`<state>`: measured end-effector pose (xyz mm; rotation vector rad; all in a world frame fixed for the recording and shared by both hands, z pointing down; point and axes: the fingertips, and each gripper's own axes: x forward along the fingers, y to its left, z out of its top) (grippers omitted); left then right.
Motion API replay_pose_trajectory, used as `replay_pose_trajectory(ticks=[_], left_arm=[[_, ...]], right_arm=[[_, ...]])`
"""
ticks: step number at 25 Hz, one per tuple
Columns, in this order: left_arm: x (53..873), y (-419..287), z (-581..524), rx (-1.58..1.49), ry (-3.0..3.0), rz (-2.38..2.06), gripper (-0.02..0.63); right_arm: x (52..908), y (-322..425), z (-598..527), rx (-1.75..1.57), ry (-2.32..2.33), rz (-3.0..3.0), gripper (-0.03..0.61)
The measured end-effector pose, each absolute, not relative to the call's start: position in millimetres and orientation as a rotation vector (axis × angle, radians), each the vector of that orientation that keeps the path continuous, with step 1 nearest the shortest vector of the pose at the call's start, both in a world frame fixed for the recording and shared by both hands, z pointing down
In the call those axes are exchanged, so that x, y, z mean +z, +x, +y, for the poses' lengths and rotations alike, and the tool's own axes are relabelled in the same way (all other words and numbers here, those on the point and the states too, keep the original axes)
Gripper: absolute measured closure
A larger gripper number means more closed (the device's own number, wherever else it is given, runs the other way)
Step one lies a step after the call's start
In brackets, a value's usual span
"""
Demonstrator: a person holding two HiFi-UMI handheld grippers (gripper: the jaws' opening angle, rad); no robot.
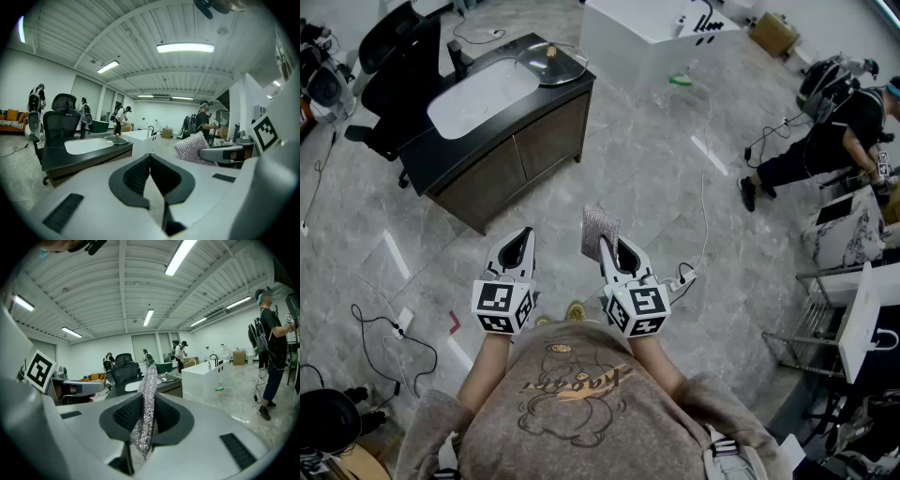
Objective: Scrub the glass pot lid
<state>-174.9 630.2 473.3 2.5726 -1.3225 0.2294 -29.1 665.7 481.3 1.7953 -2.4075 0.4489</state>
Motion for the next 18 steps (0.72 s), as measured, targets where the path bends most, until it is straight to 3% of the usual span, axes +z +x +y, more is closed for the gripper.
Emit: replay_pose_trajectory(ticks=[18], left_arm=[[503, -145, 551, 0.233, 2.513, -1.386, 0.595]], right_arm=[[502, 1, 590, 0.488, 1.686, -2.514, 0.502]])
